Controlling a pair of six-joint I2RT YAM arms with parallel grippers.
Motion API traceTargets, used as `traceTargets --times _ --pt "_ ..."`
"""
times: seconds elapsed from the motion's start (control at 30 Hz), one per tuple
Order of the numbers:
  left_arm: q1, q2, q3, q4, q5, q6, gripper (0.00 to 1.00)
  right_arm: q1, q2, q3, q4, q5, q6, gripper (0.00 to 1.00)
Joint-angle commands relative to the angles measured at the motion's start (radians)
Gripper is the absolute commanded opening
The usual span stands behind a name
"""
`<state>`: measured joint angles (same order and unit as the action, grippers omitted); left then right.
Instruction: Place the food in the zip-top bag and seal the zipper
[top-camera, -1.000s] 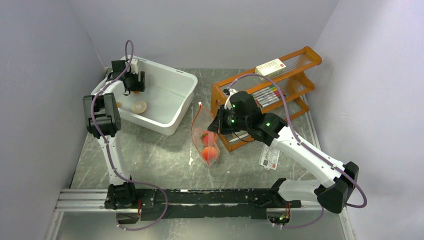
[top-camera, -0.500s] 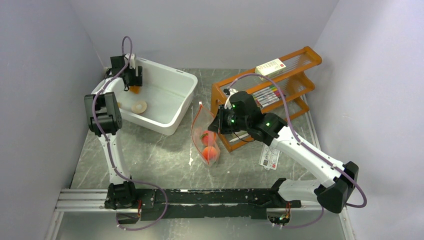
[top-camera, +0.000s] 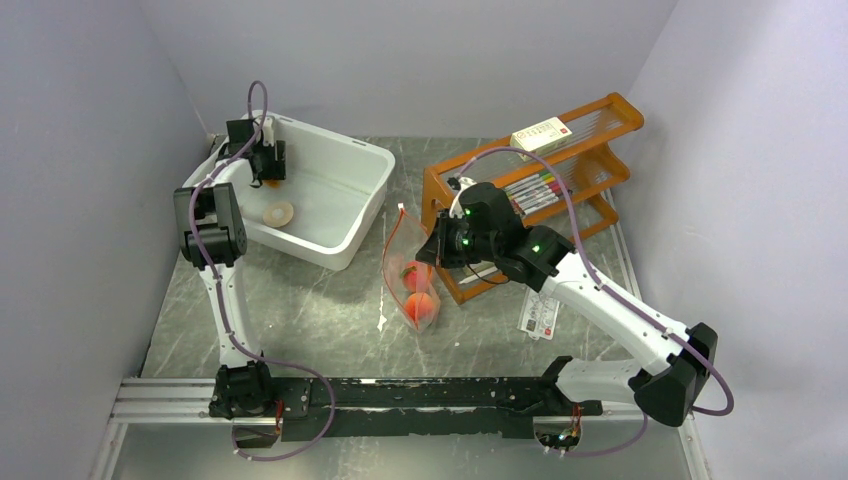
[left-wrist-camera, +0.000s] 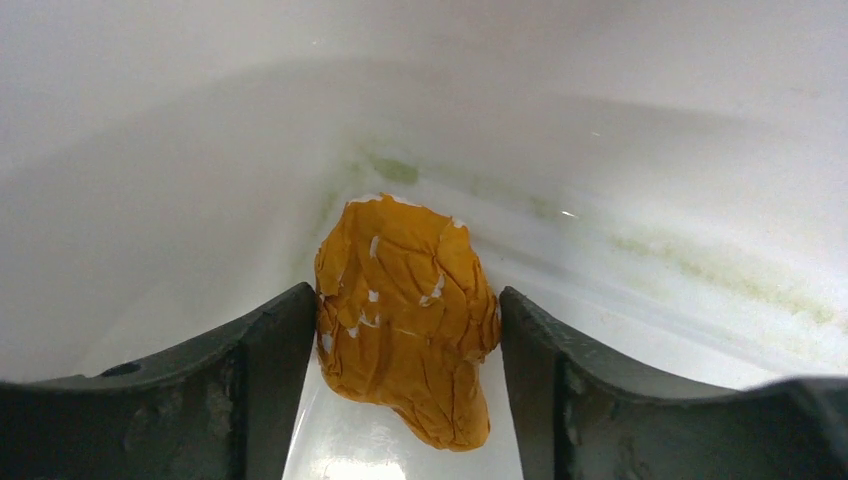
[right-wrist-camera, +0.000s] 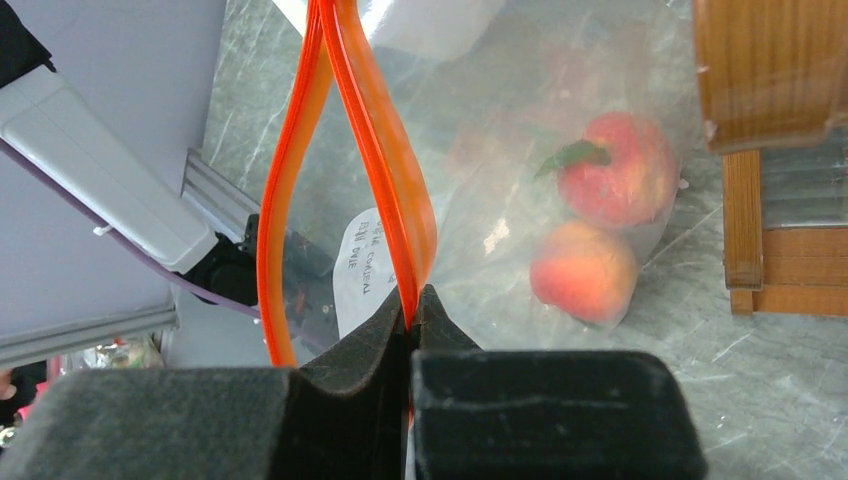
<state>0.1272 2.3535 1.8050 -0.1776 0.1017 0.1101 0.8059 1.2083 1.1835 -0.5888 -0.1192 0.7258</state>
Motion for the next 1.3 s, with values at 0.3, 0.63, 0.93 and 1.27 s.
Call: traceTargets --times 0.3,0.63,0.93,1.27 --pt "0.0 -0.099 -0.05 0.002 0.062 -0.058 0.52 -0.006 -0.07 -0.048 0.031 0.007 0.037 0.0" --pt "-0.001 -0.203 -0.099 -0.038 0.095 -0.125 0.49 -0.006 -0.088 -0.075 0.056 0.0 0.037 0.0" --pt "-0.002 -0.385 -0.182 -0.104 0.208 -0.24 0.47 -0.006 -0.096 -0.079 0.064 -0.009 0.054 0.0" --pt "-0.003 -0.671 -0.358 -0.201 0.42 -0.32 0.47 -0.005 -0.089 -0.066 0.052 0.017 0.079 0.0"
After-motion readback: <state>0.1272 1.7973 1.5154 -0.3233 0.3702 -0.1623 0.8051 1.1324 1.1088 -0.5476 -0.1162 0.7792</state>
